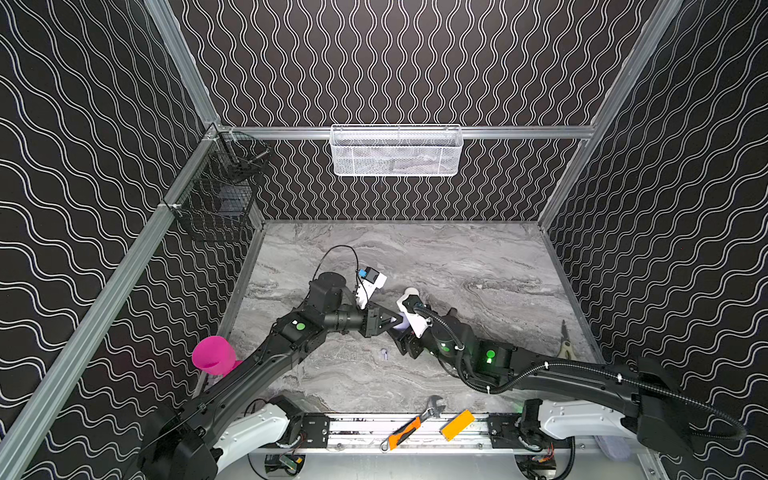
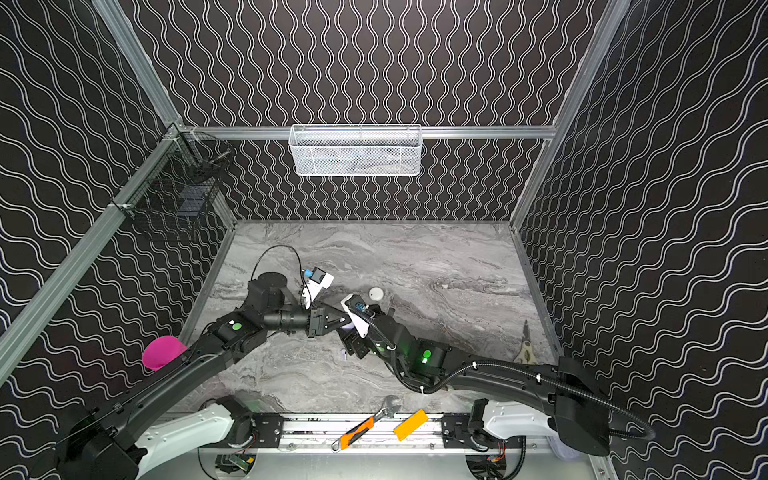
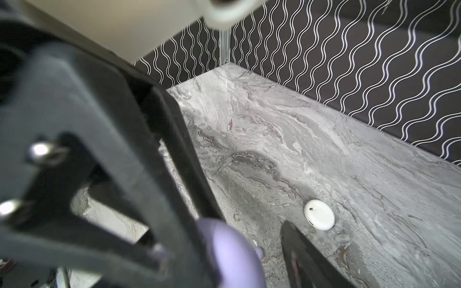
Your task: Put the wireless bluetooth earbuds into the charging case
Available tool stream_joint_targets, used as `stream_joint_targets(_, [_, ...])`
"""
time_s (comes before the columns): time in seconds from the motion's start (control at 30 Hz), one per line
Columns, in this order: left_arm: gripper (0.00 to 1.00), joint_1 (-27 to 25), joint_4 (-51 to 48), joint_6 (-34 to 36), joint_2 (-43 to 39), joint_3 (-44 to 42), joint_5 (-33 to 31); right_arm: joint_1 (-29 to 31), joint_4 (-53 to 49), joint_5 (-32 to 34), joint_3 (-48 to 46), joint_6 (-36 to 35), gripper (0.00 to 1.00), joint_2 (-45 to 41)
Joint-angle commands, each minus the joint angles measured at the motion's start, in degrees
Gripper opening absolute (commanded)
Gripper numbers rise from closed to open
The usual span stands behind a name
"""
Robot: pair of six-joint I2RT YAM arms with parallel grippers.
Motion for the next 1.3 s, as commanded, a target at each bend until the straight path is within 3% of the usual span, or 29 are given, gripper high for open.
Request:
stream_joint_targets(0.0, [0.09,1.3,2.5,1.5,0.3,0.4,0.9,0.1,-0.4,0.7,-0.3,1.9,0.77,-1.8])
stream_joint_targets(0.3, [0.09,5.0,5.5,1.5,-0.6,-0.2,0.7,-2.3,-3.7,-2.9,-2.5,8.2,0.76,-6.5])
stream_joint_targets(0.4, [0.09,5.4,7.2,0.9,-0.9,-0.5,0.7,-9.4,-7.0,-11.5,-1.0,13.9,0.72,-7.1])
stream_joint_targets(0.53, [0.09,5.6,10.4,-0.4,-1.3,-1.2,1.5,-16.3,-2.0,-21.3,-3.6,18.0,0.7,-10.9])
stream_joint_targets(0.7, [0.09,5.6,14.3,-2.3,-1.9,-2.2,2.1,-23.6,0.9,-35.4,-3.1,22.4,0.67,-9.8])
stream_joint_targets(1.03, [0.11,5.8,21.0,-6.6,-3.0,-3.9,3.0,-32.0,23.7,-54.7,-10.0,36.2,0.63,-7.6])
stream_joint_targets(1.27, [0.12,5.7,29.2,-11.6,-2.6,-6.3,4.0,-32.3,33.7,-61.0,-10.5,40.2,0.6,-3.3])
